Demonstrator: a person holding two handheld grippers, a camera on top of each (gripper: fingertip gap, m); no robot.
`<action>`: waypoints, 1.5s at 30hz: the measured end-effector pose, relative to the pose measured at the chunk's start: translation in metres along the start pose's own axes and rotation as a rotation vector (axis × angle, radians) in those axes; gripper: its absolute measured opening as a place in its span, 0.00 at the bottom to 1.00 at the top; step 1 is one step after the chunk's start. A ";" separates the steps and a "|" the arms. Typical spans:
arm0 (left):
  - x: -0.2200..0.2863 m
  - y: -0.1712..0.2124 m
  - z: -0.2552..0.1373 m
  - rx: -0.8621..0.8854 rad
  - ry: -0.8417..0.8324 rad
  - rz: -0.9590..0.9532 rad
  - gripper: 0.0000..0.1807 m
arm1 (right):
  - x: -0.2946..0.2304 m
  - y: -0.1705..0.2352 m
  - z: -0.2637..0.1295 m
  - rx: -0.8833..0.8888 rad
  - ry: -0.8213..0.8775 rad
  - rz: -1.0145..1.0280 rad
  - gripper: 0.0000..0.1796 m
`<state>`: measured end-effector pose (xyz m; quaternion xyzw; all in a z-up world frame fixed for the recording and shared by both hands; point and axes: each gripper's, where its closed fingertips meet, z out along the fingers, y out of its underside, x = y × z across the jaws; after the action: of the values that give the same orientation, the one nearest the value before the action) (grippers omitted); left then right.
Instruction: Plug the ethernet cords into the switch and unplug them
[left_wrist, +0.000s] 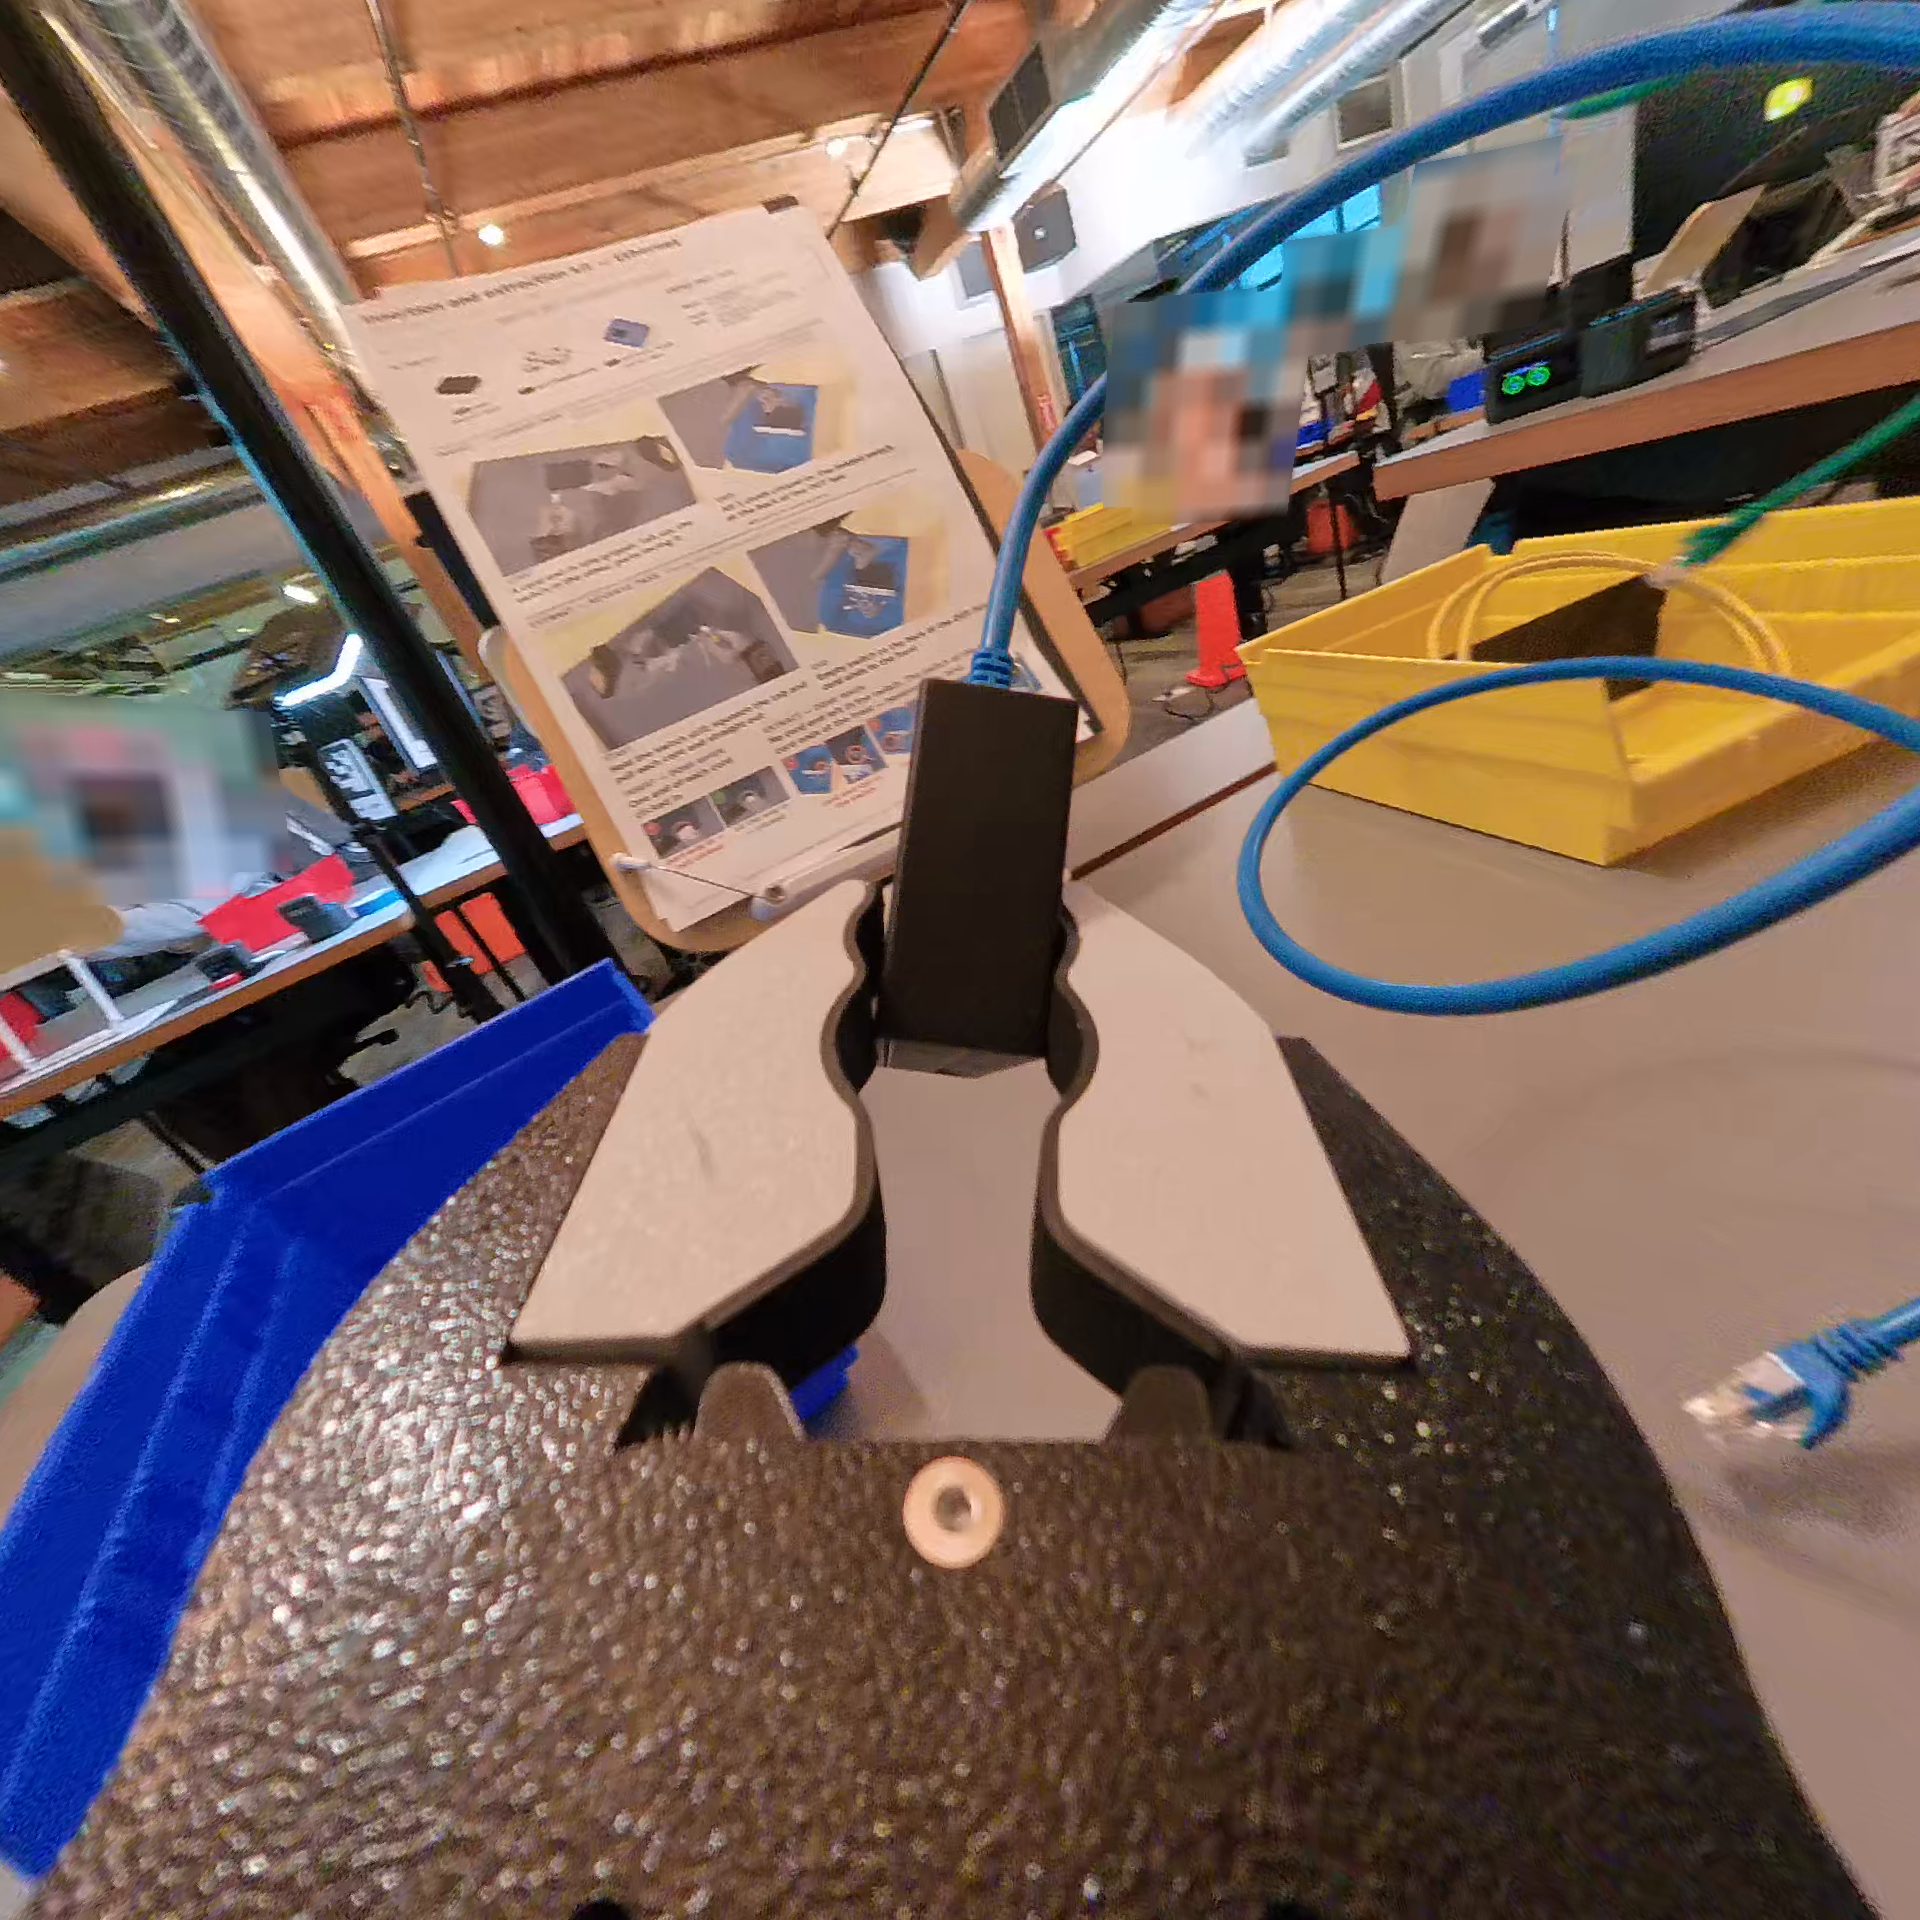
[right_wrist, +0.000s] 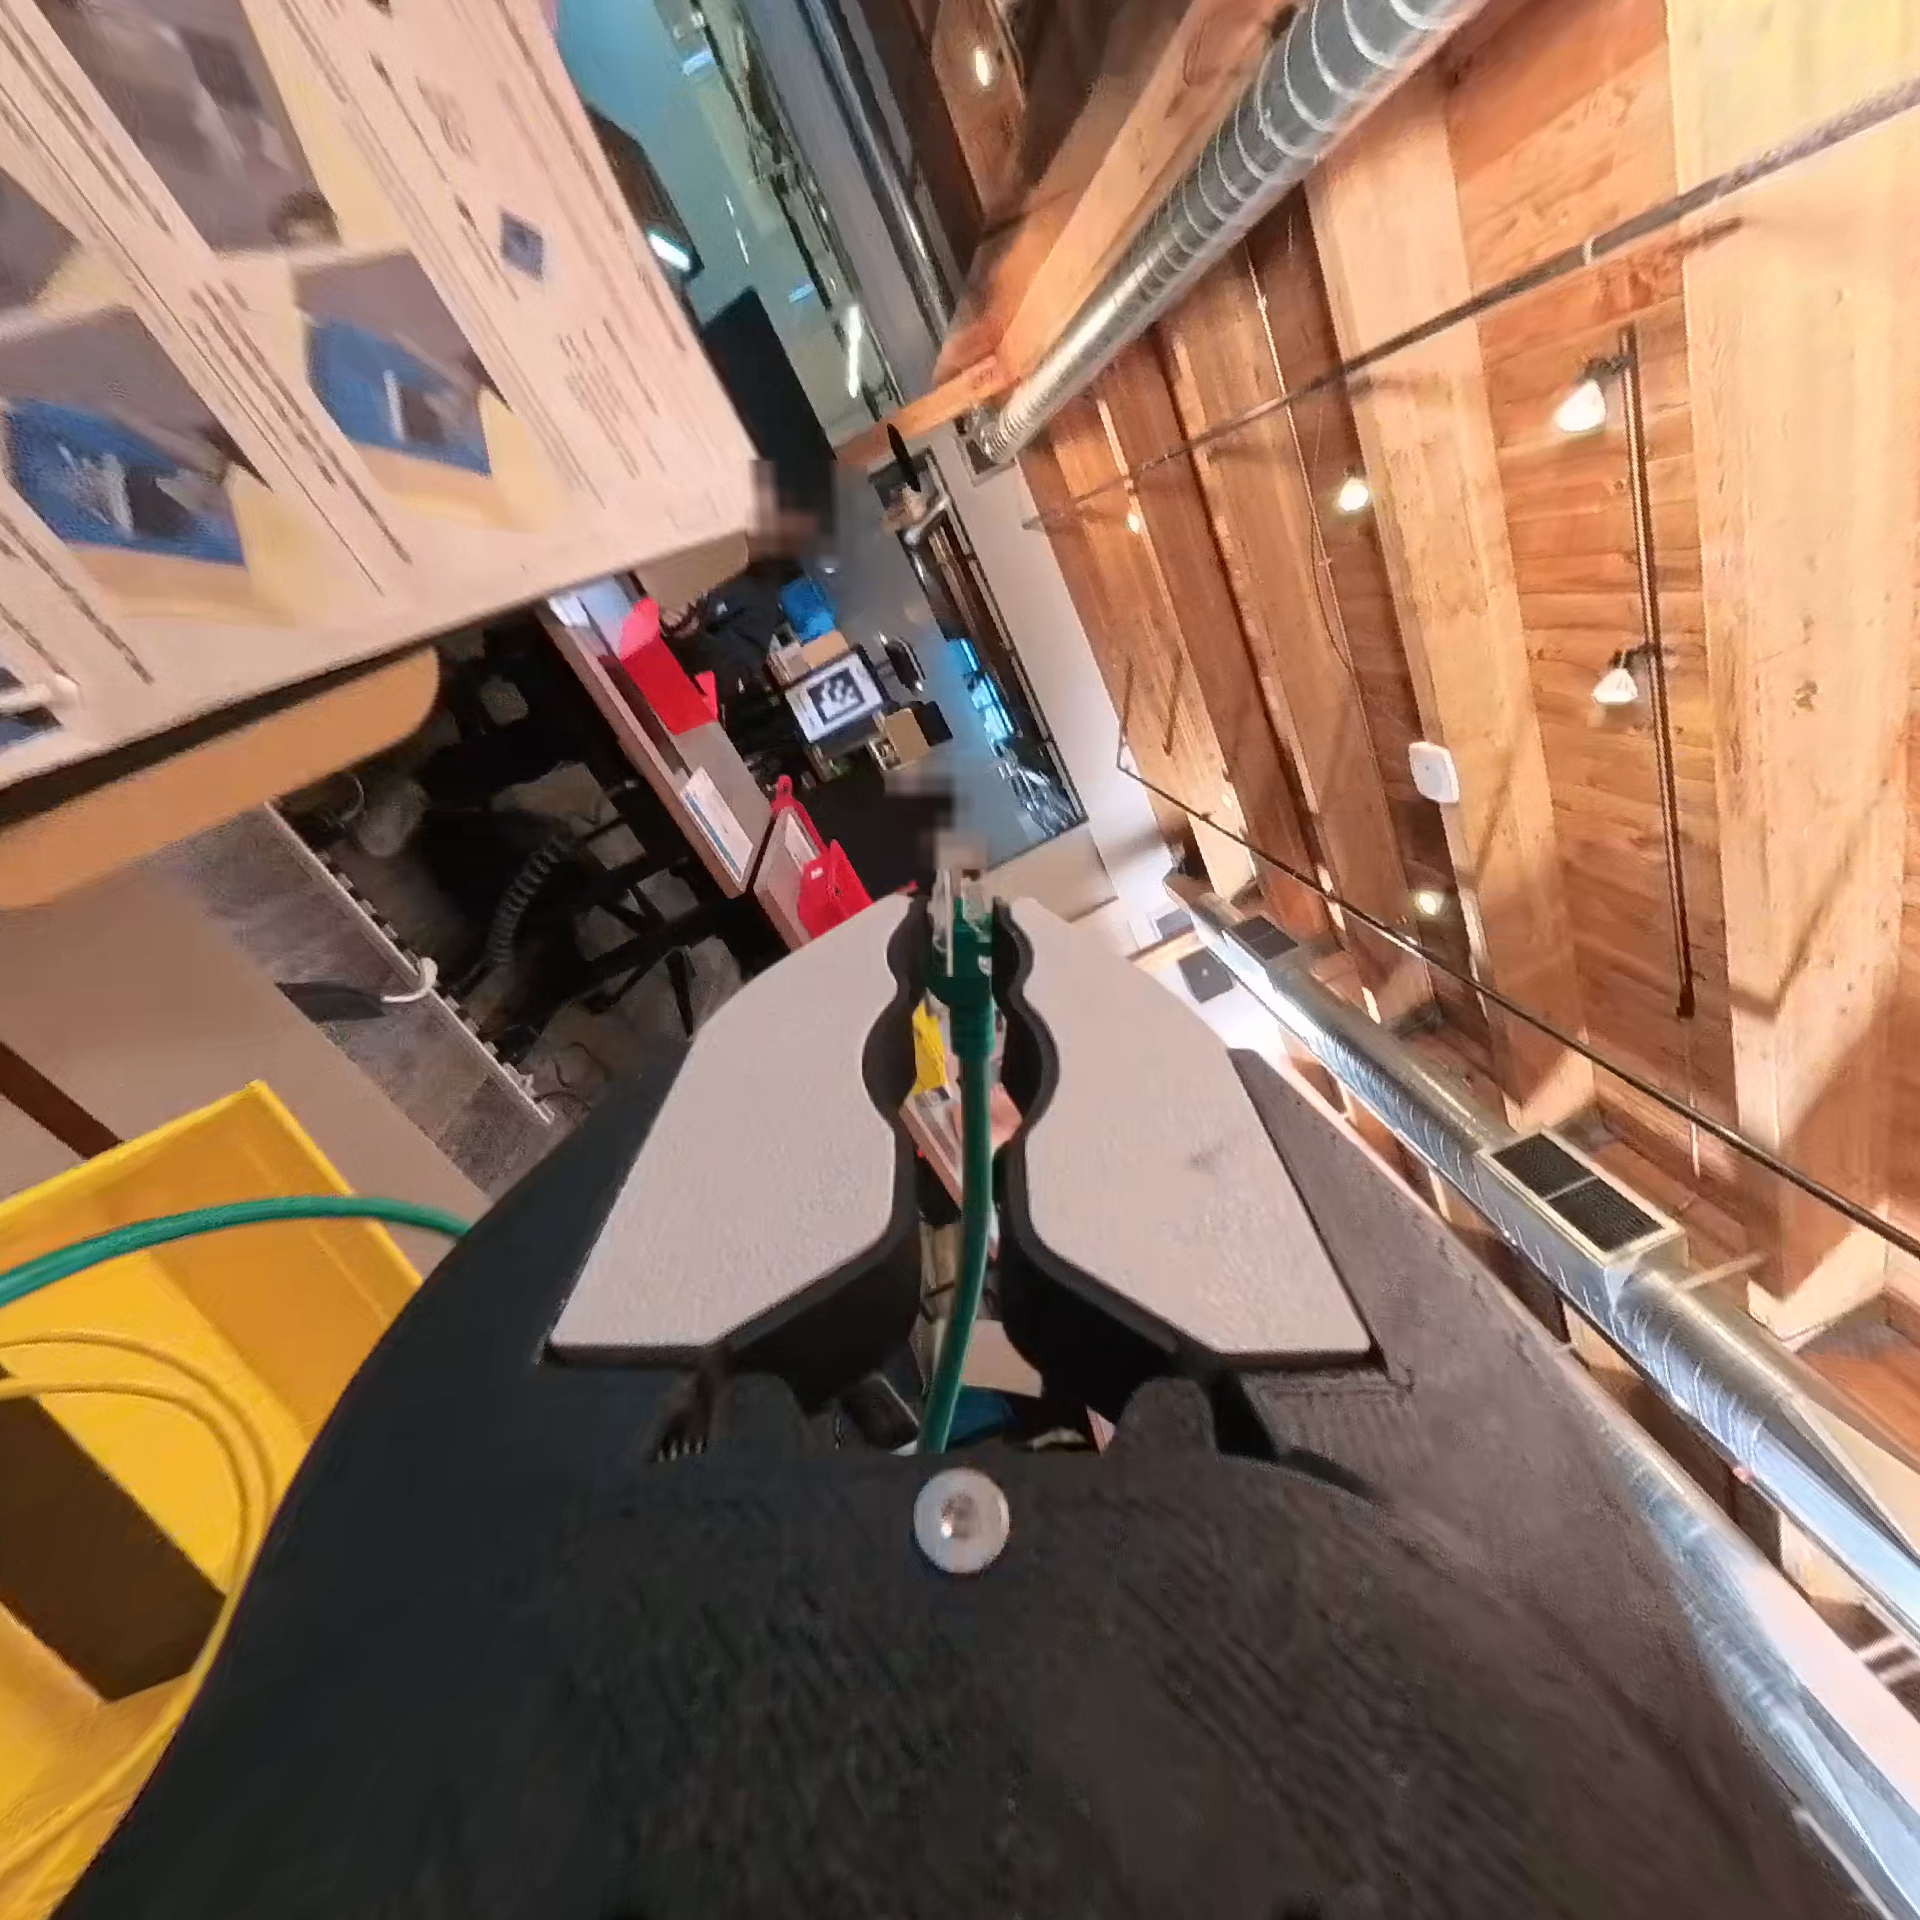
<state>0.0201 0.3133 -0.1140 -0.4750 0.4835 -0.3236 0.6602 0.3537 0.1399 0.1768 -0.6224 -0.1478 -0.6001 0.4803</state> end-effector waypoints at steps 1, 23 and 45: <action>0.003 0.001 0.001 -0.002 0.014 0.002 0.16 | -0.009 0.012 0.008 -0.008 -0.020 0.006 0.06; 0.035 0.026 0.015 -0.064 0.131 0.031 0.16 | -0.299 0.181 -0.023 -0.218 -0.608 0.225 0.37; 0.110 -0.001 0.002 -0.008 0.297 0.688 0.16 | -0.380 -0.103 -0.170 0.422 -0.495 -0.291 0.10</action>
<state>0.0578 0.2161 -0.1492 -0.2353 0.7066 -0.1462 0.6511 0.0834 0.2080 -0.1483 -0.6084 -0.4675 -0.4494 0.4575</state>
